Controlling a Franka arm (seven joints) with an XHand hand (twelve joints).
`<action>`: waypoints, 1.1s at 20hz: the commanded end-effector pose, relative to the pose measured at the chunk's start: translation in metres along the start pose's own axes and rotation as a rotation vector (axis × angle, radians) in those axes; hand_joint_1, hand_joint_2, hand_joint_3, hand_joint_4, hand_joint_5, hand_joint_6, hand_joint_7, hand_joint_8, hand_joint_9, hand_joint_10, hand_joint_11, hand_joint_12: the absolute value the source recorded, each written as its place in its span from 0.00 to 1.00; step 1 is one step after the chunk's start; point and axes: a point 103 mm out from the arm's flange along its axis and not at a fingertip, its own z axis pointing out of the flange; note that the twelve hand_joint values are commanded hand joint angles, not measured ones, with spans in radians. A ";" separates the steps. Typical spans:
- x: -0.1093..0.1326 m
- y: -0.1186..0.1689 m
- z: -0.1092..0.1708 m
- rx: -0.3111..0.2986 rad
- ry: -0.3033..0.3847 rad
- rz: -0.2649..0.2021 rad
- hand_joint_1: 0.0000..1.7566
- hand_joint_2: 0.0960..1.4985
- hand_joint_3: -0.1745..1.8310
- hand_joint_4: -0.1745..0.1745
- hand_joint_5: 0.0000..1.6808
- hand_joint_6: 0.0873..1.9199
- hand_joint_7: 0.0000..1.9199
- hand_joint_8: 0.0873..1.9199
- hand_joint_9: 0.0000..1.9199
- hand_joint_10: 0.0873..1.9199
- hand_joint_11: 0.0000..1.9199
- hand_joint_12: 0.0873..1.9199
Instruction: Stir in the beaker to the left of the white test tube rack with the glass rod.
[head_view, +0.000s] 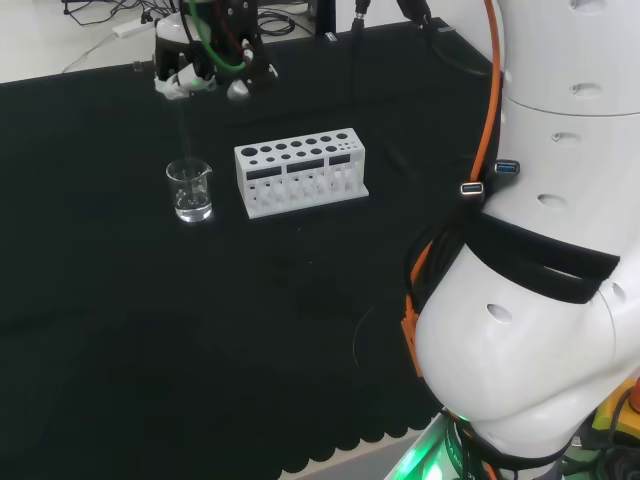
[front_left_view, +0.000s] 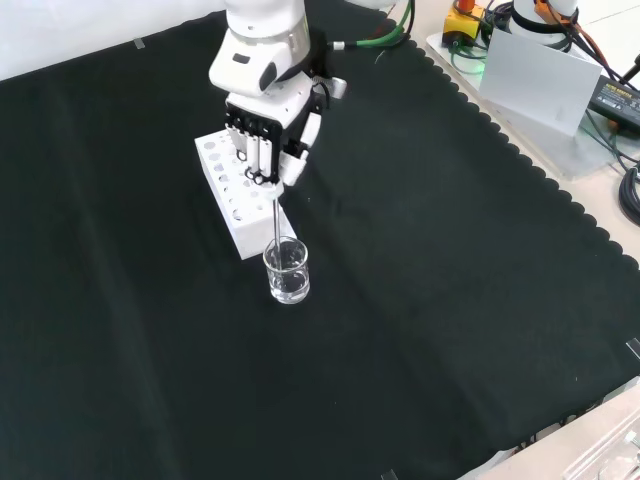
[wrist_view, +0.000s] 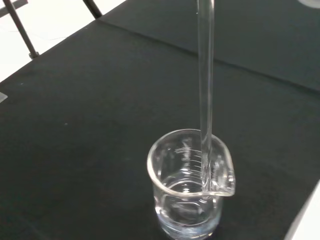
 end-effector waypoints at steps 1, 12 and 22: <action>-0.007 -0.010 -0.005 0.002 0.003 0.013 0.75 0.72 0.00 0.00 0.77 0.04 0.62 0.48 0.86 0.32 0.84 0.33; 0.051 -0.009 -0.008 -0.016 -0.008 -0.047 0.75 0.72 0.00 0.00 0.78 0.04 0.62 0.48 0.86 0.32 0.83 0.33; 0.074 0.001 -0.012 -0.018 -0.035 -0.065 0.75 0.72 0.00 0.00 0.78 0.04 0.62 0.48 0.86 0.32 0.83 0.33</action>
